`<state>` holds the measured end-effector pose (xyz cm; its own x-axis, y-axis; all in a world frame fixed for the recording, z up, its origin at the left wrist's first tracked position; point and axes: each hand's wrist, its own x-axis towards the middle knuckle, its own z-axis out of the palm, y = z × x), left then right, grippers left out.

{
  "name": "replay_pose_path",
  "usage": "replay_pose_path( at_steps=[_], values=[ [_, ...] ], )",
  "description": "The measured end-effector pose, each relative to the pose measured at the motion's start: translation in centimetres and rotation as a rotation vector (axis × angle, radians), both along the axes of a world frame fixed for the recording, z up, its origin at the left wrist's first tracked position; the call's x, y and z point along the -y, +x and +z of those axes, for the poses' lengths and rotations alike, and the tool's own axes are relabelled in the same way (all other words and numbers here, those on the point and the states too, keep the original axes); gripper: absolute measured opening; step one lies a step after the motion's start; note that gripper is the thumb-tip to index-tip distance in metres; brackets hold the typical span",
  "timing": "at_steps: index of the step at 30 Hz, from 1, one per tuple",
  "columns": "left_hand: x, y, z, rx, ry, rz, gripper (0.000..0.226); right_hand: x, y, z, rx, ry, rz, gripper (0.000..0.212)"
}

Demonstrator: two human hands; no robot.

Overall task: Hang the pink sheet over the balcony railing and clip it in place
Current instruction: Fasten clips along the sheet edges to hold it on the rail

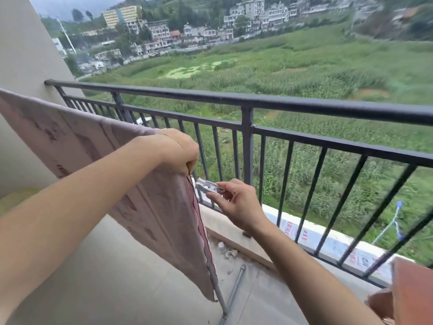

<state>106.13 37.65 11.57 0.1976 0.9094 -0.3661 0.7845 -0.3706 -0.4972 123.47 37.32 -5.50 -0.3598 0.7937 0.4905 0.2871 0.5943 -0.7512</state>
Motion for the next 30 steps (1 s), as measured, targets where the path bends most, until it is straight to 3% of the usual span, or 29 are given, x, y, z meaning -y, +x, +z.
replay_pose_path(
  at_steps=[6, 9, 13, 25, 30],
  values=[
    [-0.1, -0.6, -0.3, 0.017, -0.004, -0.032, 0.020, 0.0, -0.7, 0.3, 0.170, 0.078, 0.016, 0.039],
    [0.2, -0.6, -0.1, 0.018, -0.017, -0.031, 0.009, -0.1, -1.3, 1.3, 0.210, 0.110, 0.026, 0.045],
    [0.4, -0.3, -0.1, 0.008, 0.010, -0.058, 0.014, -0.1, -0.9, 2.4, 0.207, 0.147, 0.052, 0.051],
    [0.8, -0.4, 0.0, 0.005, 0.052, -0.065, 0.013, -0.1, -3.0, 2.5, 0.267, 0.182, 0.073, 0.045],
    [1.0, 0.0, -0.1, 0.026, 0.082, -0.050, 0.013, 0.6, -1.8, 1.8, 0.227, 0.135, 0.050, 0.032]
  ],
)
